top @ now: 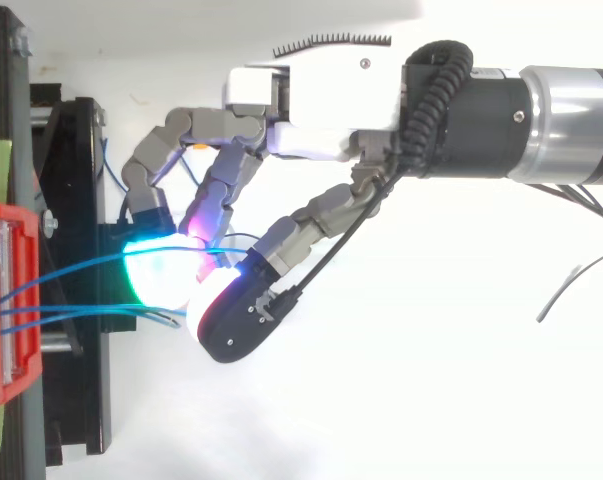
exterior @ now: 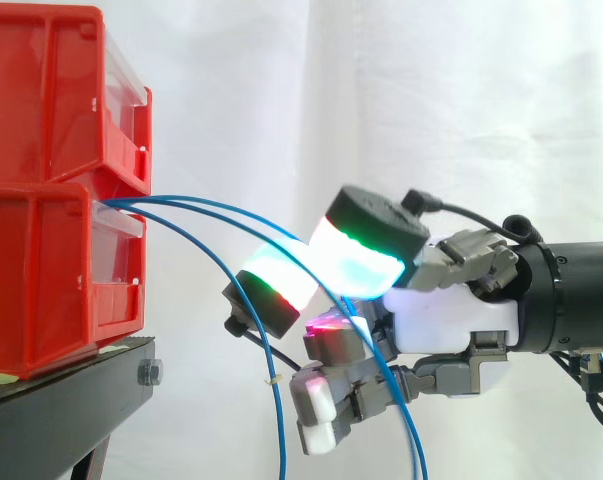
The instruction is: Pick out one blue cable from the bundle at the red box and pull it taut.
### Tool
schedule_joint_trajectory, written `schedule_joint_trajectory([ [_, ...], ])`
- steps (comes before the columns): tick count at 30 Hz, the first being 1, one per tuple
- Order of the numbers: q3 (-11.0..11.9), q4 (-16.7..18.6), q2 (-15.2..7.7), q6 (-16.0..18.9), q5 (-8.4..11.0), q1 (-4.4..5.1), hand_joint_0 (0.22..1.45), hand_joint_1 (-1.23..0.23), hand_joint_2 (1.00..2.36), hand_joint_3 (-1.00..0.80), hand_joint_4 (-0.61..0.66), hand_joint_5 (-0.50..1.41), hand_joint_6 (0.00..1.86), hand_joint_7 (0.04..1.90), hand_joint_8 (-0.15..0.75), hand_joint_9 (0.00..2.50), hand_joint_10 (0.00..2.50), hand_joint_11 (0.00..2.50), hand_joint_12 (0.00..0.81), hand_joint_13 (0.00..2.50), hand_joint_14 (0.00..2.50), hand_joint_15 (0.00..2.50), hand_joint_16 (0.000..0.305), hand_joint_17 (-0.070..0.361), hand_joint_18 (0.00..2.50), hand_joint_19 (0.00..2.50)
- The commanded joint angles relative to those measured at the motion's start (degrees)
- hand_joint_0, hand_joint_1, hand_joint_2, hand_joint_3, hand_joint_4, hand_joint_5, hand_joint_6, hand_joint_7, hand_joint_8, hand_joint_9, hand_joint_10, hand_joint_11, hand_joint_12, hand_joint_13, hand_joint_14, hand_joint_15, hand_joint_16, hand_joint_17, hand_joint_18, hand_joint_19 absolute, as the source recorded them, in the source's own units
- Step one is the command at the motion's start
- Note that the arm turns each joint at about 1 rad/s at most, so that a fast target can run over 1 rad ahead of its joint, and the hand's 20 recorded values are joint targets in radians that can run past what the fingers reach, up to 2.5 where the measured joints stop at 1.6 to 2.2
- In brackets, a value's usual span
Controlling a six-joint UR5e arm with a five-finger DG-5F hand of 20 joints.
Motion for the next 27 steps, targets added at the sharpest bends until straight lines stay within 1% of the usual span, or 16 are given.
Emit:
schedule_joint_trajectory([
  [1,0.05,0.00,0.00,0.00,0.00,0.00,0.71,-0.96,1.00,-0.50,-0.07,-0.19,0.98,0.84,0.159,1.07,0.02,0.95,0.266,0.84,0.02,0.66,0.035,0.078,0.63,0.51],
  [5,0.05,0.00,0.00,0.00,0.00,0.00,0.70,-0.98,1.00,-0.50,-0.08,-0.19,0.98,0.83,0.156,1.06,0.02,0.96,0.265,0.83,0.02,0.65,0.034,0.078,0.63,0.50],
  [10,0.05,-0.62,0.00,0.09,-0.09,0.00,0.70,-0.96,1.00,-0.50,-0.08,-0.19,0.97,0.83,0.154,1.06,0.02,0.96,0.267,0.82,0.03,0.64,0.034,0.077,0.62,0.50],
  [15,0.05,-0.79,0.00,0.09,-0.09,0.00,0.56,-0.88,1.00,-0.50,-0.06,-0.19,0.97,0.81,0.169,1.10,0.02,0.97,0.282,0.84,0.03,0.66,0.036,0.082,0.63,0.55],
  [16,0.05,-0.70,0.00,0.00,-0.09,0.00,0.53,-0.85,1.00,-0.50,-0.05,-0.18,0.97,0.80,0.177,1.12,0.02,0.96,0.293,0.85,0.03,0.66,0.038,0.086,0.64,0.56],
  [17,0.05,-0.70,0.00,0.00,-0.09,0.00,0.50,-0.77,1.00,-0.50,-0.04,-0.18,0.96,0.79,0.189,1.14,0.02,0.96,0.300,0.87,0.02,0.67,0.041,0.091,0.66,0.56],
  [18,0.14,-0.70,0.00,0.00,-0.09,0.00,0.50,-0.76,1.00,-0.50,-0.03,-0.18,0.96,0.79,0.191,1.14,0.02,0.95,0.303,0.88,0.02,0.67,0.041,0.091,0.66,0.57],
  [21,0.14,-0.62,0.00,0.00,-0.09,0.00,0.49,-0.59,1.00,-0.50,-0.02,-0.16,0.94,0.79,0.202,1.18,0.02,0.94,0.318,0.90,0.02,0.67,0.043,0.097,0.67,0.60],
  [23,0.23,-0.70,0.00,0.00,-0.09,0.00,0.50,-0.49,1.00,-0.50,-0.03,-0.16,0.93,0.79,0.207,1.20,0.02,0.93,0.316,0.90,0.02,0.67,0.043,0.098,0.68,0.62],
  [24,0.23,-0.70,0.00,0.00,-0.09,0.00,0.51,-0.48,1.00,-0.50,-0.02,-0.16,0.93,0.80,0.207,1.20,0.02,0.93,0.315,0.90,0.02,0.67,0.043,0.097,0.67,0.63],
  [26,0.23,-0.70,0.00,0.00,-0.09,0.00,0.55,-0.39,1.00,-0.50,-0.04,-0.16,0.92,0.83,0.194,1.21,0.02,0.95,0.305,0.90,0.02,0.69,0.041,0.092,0.66,0.66],
  [27,0.23,-0.70,0.00,0.00,-0.09,0.00,0.56,-0.38,1.00,-0.50,-0.05,-0.16,0.92,0.84,0.189,1.21,0.03,0.94,0.306,0.90,0.03,0.69,0.041,0.092,0.66,0.67],
])
